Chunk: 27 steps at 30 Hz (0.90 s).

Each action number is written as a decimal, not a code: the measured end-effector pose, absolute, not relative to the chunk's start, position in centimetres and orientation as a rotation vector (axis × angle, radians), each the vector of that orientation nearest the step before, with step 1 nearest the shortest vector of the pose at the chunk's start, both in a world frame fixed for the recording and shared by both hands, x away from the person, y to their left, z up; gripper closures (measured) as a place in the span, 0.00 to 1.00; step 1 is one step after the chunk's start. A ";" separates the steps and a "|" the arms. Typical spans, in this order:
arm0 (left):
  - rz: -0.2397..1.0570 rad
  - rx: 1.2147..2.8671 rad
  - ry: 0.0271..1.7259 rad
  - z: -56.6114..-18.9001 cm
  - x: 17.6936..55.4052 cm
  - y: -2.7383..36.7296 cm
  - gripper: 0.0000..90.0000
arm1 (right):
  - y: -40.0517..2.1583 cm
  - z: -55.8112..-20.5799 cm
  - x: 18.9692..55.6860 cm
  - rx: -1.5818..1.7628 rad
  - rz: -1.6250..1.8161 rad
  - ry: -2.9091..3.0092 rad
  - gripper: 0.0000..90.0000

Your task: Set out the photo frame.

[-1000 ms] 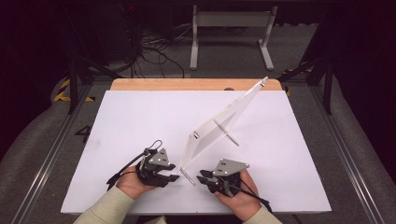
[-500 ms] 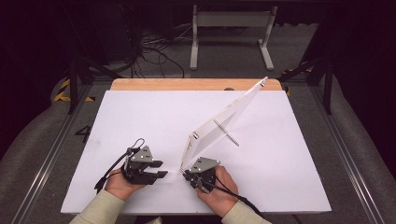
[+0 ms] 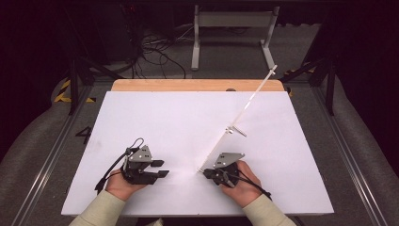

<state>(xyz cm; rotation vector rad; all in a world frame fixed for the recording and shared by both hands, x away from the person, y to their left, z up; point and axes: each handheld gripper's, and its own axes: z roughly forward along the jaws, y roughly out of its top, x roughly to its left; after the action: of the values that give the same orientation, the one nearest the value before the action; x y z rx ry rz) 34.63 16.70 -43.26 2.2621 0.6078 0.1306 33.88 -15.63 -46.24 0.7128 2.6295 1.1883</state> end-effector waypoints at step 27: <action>0.148 2.238 0.602 -43.1 34.6 16.7 0.61 | -26.9 -45.5 36.1 0.722 1.102 2.612 0.93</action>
<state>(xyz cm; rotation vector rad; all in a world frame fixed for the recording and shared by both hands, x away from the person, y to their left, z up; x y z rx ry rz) 34.58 16.69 -43.10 2.2381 0.6015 0.1481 36.10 -26.85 -45.46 0.7220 2.6124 1.1021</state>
